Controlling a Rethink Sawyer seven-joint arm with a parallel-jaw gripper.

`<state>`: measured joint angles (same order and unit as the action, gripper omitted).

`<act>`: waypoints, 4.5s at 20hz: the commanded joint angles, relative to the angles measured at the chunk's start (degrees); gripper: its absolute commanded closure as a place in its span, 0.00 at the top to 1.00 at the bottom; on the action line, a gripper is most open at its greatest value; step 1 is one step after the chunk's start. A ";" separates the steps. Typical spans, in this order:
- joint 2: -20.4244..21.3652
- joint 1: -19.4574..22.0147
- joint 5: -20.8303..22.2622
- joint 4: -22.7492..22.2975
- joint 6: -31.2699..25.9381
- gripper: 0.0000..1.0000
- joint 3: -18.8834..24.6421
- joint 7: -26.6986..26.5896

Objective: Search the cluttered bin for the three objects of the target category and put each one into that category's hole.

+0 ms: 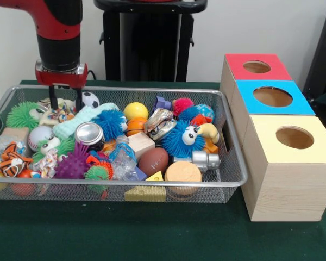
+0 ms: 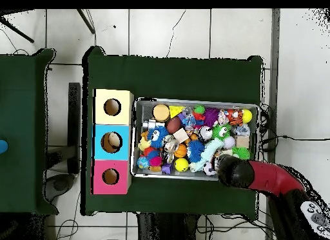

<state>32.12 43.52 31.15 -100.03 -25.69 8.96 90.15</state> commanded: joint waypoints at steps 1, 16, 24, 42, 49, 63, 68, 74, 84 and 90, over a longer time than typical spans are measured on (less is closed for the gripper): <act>-4.63 -0.16 0.81 3.61 4.23 1.00 3.30 3.14; -2.27 -1.43 0.47 1.29 7.32 1.00 1.73 5.81; -2.89 0.61 -0.83 0.96 6.38 1.00 3.24 4.65; -2.67 1.15 -2.13 1.28 2.92 1.00 4.49 2.71; -2.49 1.26 -2.03 1.28 2.89 1.00 4.68 2.40; -2.01 1.32 -2.34 1.34 2.18 1.00 5.01 1.99; -1.55 1.40 -2.37 0.76 2.63 1.00 5.04 2.08; -1.41 1.77 -2.49 0.84 2.12 1.00 5.37 1.53; -1.68 2.29 -3.06 1.40 -0.61 1.00 6.35 0.04; -1.97 2.60 -2.86 1.55 -0.71 1.00 6.83 -0.51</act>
<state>30.66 45.32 30.07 -99.37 -22.47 9.83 90.15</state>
